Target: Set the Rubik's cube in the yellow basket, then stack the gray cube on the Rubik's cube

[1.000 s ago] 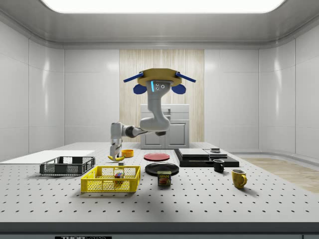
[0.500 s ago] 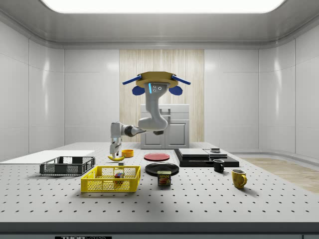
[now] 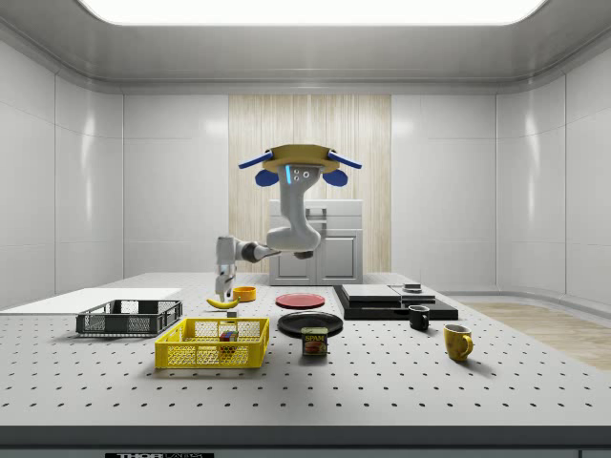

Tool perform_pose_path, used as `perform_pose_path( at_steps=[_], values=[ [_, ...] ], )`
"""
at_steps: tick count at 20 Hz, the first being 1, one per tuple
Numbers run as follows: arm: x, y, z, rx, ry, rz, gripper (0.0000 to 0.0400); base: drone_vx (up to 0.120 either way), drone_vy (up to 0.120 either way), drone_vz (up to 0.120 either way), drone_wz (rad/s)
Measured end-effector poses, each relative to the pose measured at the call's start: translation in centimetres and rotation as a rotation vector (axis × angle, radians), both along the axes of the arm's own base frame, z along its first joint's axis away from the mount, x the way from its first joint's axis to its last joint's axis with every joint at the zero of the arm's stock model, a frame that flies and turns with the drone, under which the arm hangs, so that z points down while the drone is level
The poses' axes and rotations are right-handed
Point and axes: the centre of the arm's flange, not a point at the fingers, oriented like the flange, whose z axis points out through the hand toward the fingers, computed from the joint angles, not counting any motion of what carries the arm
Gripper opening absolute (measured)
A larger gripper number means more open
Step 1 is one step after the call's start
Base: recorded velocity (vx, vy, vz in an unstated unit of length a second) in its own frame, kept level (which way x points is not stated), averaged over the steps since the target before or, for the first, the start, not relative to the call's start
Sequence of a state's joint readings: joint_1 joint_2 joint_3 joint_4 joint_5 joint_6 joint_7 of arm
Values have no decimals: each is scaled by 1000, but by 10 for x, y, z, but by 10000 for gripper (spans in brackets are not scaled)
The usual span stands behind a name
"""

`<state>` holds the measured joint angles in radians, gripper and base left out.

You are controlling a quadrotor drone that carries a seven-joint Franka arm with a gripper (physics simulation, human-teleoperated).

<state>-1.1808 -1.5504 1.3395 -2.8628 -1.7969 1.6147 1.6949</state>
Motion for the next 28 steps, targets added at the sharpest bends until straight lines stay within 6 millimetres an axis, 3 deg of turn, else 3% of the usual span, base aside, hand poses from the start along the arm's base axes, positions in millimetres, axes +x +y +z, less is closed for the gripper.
perform_pose_path(
  at_steps=[10,21,28],
  values=[
    [0,0,0,0,0,0,400,0,-120,-120,0],
    [0,0,0,0,0,0,400,0,-120,-11,0],
    [0,0,10,0,0,0,400,0,-6,0,0]
  ],
)
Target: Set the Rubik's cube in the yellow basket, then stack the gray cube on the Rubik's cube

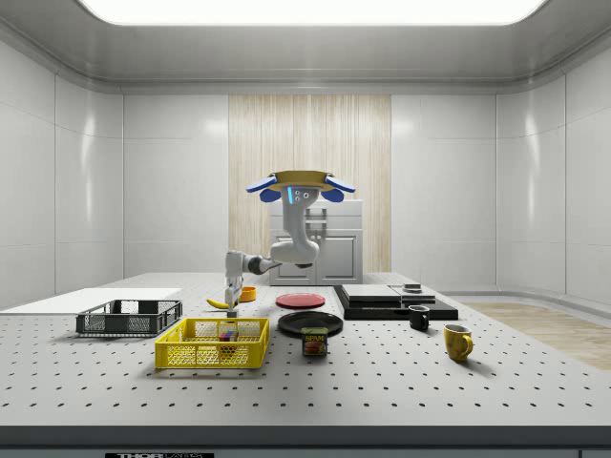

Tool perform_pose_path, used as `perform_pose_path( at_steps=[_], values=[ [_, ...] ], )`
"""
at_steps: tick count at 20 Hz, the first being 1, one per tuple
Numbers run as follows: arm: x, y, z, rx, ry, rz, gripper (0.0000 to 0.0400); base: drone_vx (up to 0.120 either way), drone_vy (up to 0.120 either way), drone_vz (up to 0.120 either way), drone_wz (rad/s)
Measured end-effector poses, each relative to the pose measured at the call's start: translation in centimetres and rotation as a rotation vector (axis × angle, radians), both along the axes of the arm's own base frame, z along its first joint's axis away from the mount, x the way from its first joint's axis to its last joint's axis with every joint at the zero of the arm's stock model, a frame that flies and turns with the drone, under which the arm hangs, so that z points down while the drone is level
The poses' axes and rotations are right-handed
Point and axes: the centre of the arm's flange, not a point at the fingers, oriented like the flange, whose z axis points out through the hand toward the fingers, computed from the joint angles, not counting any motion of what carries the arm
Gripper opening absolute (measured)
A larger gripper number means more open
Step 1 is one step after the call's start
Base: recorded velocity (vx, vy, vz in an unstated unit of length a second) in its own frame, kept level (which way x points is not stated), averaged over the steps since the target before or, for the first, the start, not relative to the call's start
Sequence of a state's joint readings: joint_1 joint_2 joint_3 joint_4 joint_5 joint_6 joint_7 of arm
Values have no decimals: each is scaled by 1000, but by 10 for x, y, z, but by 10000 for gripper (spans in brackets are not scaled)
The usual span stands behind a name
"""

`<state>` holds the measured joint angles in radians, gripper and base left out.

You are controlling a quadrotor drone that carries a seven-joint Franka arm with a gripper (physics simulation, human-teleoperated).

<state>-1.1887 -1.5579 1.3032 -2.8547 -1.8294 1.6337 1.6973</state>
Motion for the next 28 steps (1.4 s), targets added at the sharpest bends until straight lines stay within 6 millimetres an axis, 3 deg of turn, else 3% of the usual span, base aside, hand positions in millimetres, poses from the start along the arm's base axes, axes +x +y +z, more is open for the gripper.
perform_pose_path(
  at_steps=[10,20,24,28],
  values=[
    [0,-5,24,0,0,0,400,0,0,0,0],
    [0,-6,33,0,0,0,400,0,0,0,0],
    [0,-6,35,0,0,0,315,0,0,0,0],
    [0,-6,35,0,0,0,274,0,0,0,0]
  ],
)
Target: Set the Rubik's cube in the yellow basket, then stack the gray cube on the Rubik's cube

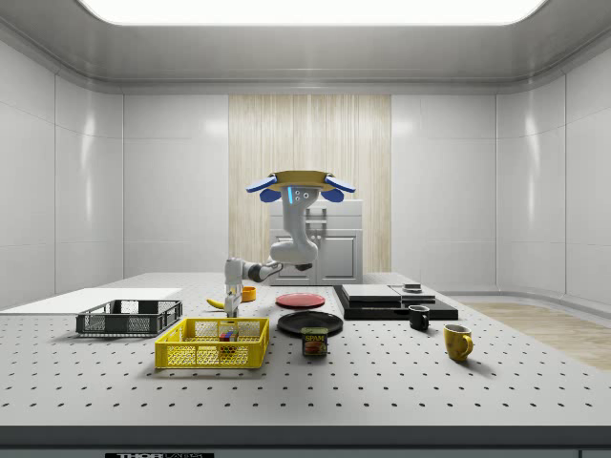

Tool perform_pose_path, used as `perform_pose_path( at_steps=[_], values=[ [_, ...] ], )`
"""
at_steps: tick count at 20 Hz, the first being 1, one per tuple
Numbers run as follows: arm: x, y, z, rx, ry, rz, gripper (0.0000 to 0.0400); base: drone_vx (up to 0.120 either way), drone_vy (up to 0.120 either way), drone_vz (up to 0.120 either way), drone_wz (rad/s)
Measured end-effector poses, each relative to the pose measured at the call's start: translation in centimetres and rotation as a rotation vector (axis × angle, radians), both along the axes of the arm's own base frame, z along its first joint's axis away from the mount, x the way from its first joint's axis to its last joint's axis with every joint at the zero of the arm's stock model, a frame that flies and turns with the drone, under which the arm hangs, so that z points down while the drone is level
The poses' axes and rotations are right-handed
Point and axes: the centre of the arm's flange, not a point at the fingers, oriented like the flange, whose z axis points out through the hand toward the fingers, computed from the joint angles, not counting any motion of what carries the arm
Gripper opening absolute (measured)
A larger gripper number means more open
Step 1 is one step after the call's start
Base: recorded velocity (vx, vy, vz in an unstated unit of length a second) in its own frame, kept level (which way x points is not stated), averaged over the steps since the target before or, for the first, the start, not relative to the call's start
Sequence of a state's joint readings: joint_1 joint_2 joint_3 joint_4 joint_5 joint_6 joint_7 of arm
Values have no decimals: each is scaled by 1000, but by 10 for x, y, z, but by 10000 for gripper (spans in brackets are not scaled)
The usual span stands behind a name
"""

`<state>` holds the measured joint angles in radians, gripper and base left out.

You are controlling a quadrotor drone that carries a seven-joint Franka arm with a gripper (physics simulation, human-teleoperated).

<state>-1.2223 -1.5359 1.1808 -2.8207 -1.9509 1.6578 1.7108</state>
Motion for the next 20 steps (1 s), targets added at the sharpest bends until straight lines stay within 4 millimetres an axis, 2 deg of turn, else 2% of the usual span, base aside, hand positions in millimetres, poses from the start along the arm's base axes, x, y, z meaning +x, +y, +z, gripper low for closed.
perform_pose_path(
  at_steps=[8,14,20],
  values=[
    [0,0,0,0,0,0,254,0,0,0,0],
    [0,0,-17,0,0,0,251,0,0,0,0],
    [0,0,-39,0,0,0,251,0,0,107,0]
  ],
)
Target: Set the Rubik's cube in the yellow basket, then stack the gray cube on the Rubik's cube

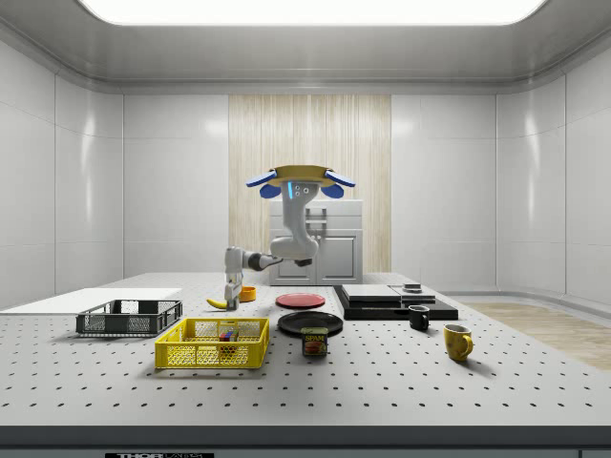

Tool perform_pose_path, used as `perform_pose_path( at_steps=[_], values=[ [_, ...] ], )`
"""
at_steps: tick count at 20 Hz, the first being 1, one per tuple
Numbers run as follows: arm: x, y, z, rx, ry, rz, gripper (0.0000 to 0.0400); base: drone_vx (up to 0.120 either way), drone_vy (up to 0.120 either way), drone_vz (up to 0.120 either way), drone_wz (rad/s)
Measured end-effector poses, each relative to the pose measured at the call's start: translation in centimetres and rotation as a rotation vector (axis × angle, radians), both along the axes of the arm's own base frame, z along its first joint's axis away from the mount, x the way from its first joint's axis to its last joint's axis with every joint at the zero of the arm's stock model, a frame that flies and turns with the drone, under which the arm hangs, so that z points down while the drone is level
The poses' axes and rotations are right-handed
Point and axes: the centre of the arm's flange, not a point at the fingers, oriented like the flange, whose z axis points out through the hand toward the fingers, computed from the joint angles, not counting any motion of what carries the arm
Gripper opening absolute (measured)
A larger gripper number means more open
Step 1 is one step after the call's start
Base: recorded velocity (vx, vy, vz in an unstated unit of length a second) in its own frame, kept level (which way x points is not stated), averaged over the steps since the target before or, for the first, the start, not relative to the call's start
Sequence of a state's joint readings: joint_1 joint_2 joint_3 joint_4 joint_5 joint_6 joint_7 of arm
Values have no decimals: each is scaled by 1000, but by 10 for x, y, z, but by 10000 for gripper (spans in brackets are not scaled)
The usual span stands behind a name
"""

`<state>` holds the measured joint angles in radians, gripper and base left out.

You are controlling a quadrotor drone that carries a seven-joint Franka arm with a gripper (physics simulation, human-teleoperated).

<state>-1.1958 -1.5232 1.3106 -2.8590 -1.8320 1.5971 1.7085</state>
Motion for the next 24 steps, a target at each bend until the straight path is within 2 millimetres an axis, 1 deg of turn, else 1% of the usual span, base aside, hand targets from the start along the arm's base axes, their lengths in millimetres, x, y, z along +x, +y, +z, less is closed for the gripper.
perform_pose_path(
  at_steps=[8,10,12,20,24],
  values=[
    [0,0,-9,0,0,0,251,0,0,120,0],
    [0,0,-10,0,0,0,251,-20,120,120,0],
    [0,0,-10,0,0,0,251,-120,120,120,0],
    [0,0,-11,0,0,0,251,-115,120,0,0],
    [0,0,-11,0,0,0,251,0,120,0,0]
  ],
)
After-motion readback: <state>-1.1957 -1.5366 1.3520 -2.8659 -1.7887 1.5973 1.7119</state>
